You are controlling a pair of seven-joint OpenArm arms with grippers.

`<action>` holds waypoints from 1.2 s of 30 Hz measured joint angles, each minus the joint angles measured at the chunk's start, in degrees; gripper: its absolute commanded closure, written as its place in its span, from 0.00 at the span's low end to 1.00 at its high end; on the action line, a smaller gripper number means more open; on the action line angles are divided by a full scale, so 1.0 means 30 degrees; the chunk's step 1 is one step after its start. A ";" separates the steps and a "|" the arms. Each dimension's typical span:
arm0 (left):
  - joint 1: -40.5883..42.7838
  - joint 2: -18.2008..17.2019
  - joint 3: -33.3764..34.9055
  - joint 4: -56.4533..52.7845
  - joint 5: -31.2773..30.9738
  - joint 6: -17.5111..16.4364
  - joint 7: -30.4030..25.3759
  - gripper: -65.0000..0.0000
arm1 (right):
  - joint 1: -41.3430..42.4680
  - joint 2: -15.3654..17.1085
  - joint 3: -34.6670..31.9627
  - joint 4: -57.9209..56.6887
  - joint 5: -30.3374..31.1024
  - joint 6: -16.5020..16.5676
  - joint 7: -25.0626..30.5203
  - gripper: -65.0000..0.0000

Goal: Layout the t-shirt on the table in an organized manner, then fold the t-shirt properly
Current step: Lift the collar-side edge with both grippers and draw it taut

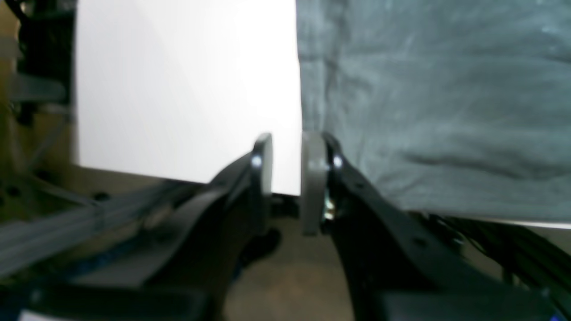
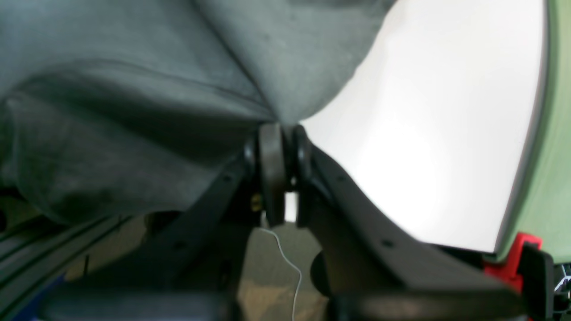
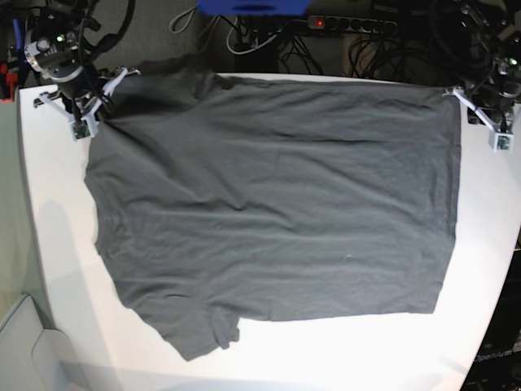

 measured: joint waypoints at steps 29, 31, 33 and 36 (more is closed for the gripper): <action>-0.0641 0.0342 -0.0058 -0.4095 -0.0750 -0.0087 -0.0831 0.54 | 0.0044 -0.0102 -0.0036 -0.0015 -0.0007 0.0000 -0.0087 1.00; -0.0809 0.0299 -0.0051 -0.4233 -0.0729 -0.0066 -0.0838 0.67 | 0.0044 -0.0102 -0.0036 -0.0015 -0.0007 0.0000 -0.0087 1.00; -0.0940 0.0313 -0.0051 -0.4240 -0.0714 -0.0066 -0.0831 0.82 | 0.0051 -0.0102 -0.0036 -0.0015 0.0000 0.0000 -0.0087 1.00; -0.0940 0.0306 -0.0051 -0.4233 -0.0729 -0.0073 -0.0831 1.00 | 0.0044 -0.0109 -0.0036 -0.0015 0.0000 0.0000 -0.0087 1.00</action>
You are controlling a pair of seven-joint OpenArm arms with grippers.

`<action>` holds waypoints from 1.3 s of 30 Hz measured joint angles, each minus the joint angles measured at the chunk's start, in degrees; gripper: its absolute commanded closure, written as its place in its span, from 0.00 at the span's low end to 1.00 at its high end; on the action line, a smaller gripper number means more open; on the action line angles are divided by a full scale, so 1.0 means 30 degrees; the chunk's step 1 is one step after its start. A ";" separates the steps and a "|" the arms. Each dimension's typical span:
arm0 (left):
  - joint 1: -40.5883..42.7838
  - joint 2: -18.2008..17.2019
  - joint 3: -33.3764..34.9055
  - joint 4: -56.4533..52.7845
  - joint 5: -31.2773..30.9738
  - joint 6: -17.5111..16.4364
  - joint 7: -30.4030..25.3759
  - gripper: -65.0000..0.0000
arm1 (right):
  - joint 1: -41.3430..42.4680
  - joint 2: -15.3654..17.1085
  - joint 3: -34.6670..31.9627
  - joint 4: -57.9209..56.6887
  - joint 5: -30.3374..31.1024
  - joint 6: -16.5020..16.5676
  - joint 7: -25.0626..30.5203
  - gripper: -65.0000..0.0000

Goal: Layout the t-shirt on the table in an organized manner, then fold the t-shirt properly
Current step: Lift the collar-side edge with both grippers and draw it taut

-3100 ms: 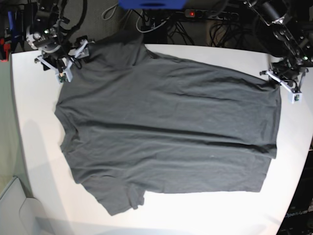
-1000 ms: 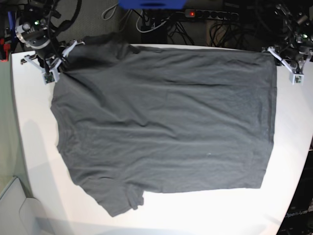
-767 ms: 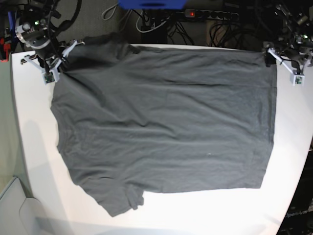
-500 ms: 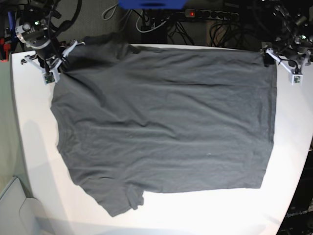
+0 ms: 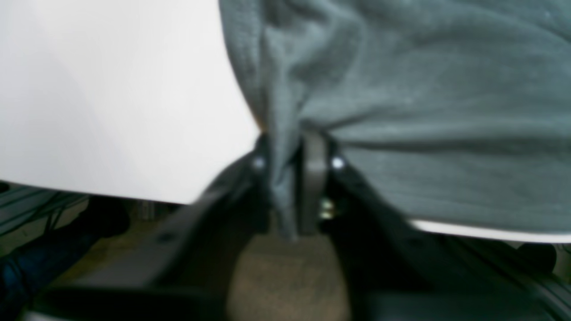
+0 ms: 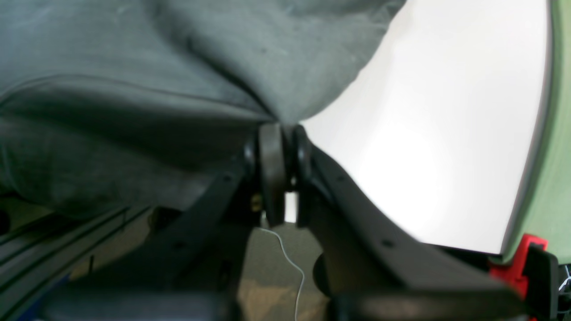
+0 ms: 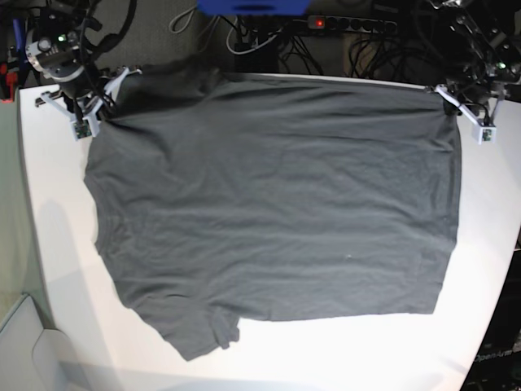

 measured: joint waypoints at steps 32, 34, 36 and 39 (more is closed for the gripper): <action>0.0379 -0.0539 0.0000 0.5231 0.0510 0.0000 0.2732 0.99 | -0.0867 -0.0066 0.0335 0.0430 0.0233 0.0073 0.1100 1.00; 0.0736 -0.0532 0.0051 0.5238 0.0350 0.0015 0.2514 0.99 | -0.1071 -0.0153 0.0561 0.0430 0.0153 0.0066 0.1552 1.00; 0.0976 -0.0444 0.0044 0.5231 0.0430 0.0000 0.2557 0.99 | -0.1311 -0.0211 0.0568 0.0430 0.0160 0.0073 0.1756 1.00; 0.0918 -0.0452 0.0051 0.5209 0.0488 0.0000 0.2594 0.99 | -0.1770 -0.0313 0.0430 0.0430 0.0007 0.0073 0.2317 1.00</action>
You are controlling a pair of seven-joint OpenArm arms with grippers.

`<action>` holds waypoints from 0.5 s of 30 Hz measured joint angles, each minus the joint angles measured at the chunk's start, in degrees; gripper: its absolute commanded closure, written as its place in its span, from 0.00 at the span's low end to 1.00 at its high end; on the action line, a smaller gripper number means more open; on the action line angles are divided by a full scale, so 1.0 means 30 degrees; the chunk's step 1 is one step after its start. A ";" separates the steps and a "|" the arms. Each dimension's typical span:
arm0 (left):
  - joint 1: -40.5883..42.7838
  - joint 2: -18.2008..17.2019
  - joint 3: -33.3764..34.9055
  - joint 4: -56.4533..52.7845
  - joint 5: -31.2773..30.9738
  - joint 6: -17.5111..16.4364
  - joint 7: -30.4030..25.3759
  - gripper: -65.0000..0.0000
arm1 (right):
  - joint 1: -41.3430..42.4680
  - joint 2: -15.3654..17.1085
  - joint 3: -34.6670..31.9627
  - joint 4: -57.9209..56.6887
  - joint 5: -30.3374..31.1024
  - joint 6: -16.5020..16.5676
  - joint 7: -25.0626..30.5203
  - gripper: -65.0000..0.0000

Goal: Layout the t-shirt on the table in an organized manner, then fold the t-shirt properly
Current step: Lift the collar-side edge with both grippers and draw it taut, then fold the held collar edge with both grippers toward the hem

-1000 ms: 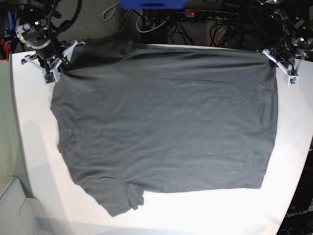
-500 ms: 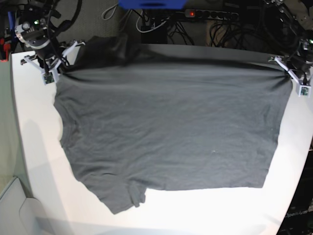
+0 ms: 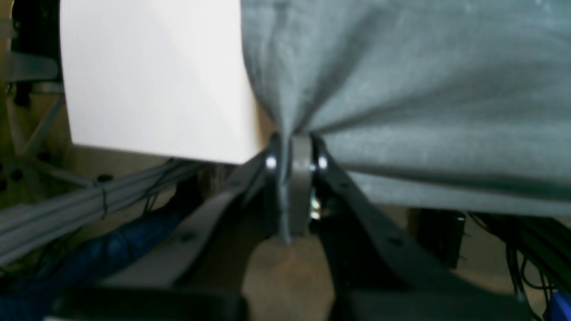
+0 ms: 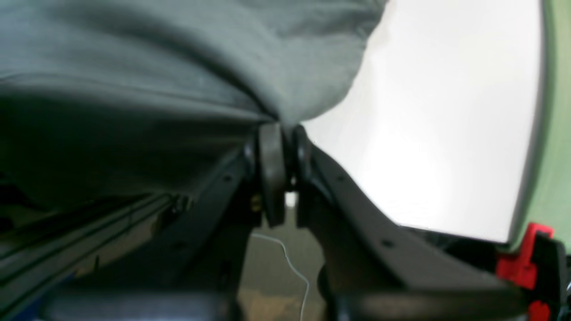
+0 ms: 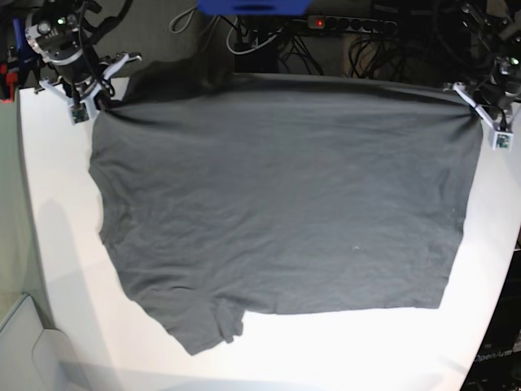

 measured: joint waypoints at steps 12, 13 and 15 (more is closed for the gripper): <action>-0.2368 -0.0095 0.0794 -0.1195 0.0248 0.0197 0.0007 1.00 | 0.1770 0.0058 -0.0772 0.0000 -0.0022 -0.0015 0.0211 1.00; -0.2528 -0.0080 0.0947 -0.1545 0.0357 0.0226 0.0204 1.00 | 0.2018 0.0066 -0.0780 0.0000 -0.0073 -0.0022 0.0211 1.00; -0.3024 -0.0080 0.1078 -0.2178 0.0517 0.0291 0.0393 1.00 | 0.2521 0.0058 -0.0809 -0.0007 -0.0146 -0.0015 0.0197 1.00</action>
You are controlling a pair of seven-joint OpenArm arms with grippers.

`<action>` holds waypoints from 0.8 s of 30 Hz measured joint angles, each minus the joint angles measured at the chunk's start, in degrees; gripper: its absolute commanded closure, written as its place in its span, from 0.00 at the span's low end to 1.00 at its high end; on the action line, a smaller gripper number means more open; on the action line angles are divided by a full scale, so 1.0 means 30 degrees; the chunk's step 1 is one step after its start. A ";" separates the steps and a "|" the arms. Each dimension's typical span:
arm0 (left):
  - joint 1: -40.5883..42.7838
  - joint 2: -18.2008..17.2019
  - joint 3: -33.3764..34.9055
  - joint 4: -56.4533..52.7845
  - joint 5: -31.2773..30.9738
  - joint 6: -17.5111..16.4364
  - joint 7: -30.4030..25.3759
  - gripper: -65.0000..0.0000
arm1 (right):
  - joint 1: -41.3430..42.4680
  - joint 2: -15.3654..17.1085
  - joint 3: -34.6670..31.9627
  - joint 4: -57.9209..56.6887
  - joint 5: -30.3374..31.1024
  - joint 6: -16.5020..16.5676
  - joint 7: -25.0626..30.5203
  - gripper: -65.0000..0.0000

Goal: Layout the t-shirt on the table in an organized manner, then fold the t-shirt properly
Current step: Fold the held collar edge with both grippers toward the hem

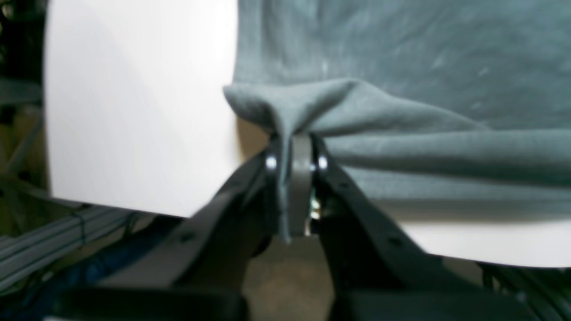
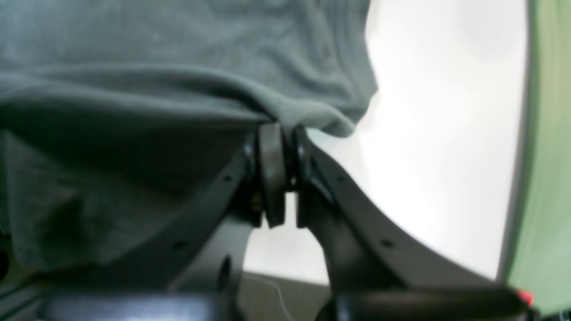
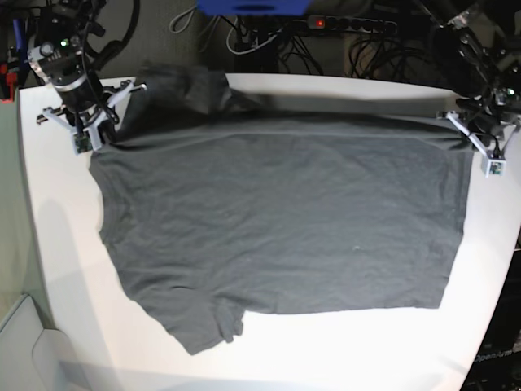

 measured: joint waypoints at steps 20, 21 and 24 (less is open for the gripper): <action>-0.5370 -0.0066 0.0073 -0.2601 0.2280 -0.0029 -0.0240 1.00 | 0.4175 0.1086 -0.0029 -0.2557 -0.0015 0.0007 0.0007 1.00; -0.5544 -0.0124 0.0073 -0.2951 0.2288 -0.0007 -0.0248 1.00 | 0.4459 0.1056 0.0022 -0.2747 -0.0022 0.0007 0.0007 1.00; -0.5967 -0.0160 0.0073 -0.4000 0.2419 0.0000 -0.0386 1.00 | 0.5224 0.1107 0.0007 -0.3300 -0.0007 0.0066 0.0015 1.00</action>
